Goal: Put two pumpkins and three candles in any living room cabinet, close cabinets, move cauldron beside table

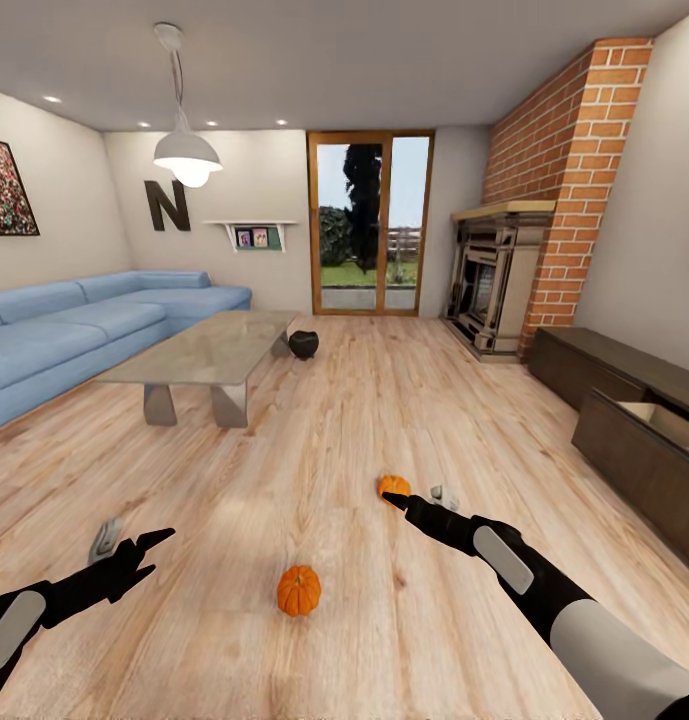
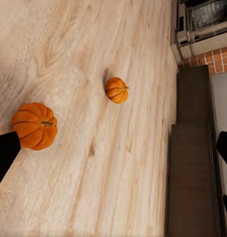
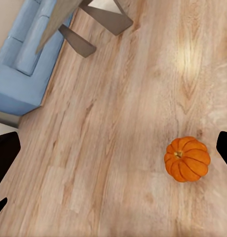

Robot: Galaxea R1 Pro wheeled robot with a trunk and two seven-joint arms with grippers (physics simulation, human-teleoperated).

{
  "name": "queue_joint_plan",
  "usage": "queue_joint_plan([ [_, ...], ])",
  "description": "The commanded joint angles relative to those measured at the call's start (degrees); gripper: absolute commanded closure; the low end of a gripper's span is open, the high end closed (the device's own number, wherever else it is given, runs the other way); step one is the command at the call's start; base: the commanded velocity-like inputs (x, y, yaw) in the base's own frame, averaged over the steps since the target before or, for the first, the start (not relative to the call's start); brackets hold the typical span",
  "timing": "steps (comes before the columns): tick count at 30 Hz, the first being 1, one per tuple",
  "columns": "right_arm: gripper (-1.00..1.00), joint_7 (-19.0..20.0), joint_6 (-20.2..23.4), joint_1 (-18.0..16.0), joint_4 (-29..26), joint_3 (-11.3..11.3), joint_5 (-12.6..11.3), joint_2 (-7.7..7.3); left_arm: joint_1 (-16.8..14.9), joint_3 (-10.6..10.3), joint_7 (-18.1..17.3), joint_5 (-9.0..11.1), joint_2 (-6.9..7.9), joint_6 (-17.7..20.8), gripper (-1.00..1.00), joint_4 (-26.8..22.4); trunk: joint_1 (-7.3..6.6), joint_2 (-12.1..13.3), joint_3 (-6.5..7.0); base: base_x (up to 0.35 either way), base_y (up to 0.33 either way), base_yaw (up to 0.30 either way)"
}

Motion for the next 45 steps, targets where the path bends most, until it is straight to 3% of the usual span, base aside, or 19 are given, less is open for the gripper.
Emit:
queue_joint_plan([
  [1,-1.00,0.03,0.07,-0.06,-0.01,0.22,-0.35,-0.06,-0.04,0.15,-0.09,0.08,-0.03,0.37,-1.00,-0.01,0.21,-0.44,-0.24,0.000,0.000,0.000],
  [11,-1.00,0.03,0.07,-0.06,0.02,0.22,-0.34,-0.06,-0.02,0.10,-0.61,0.45,0.02,0.42,-1.00,0.00,0.43,-0.84,-0.42,0.000,0.000,0.000],
  [24,-1.00,0.06,0.02,-0.06,0.02,0.22,-0.35,-0.06,-0.02,0.08,-0.66,0.54,-0.02,0.44,-1.00,0.00,3.29,-6.06,-2.76,0.000,0.000,0.000],
  [45,-1.00,0.12,-0.01,-0.06,-0.01,0.22,-0.35,-0.06,-0.02,0.08,-0.53,-0.01,-0.10,0.35,-1.00,-0.04,3.85,-6.39,-7.40,0.000,0.000,0.000],
])
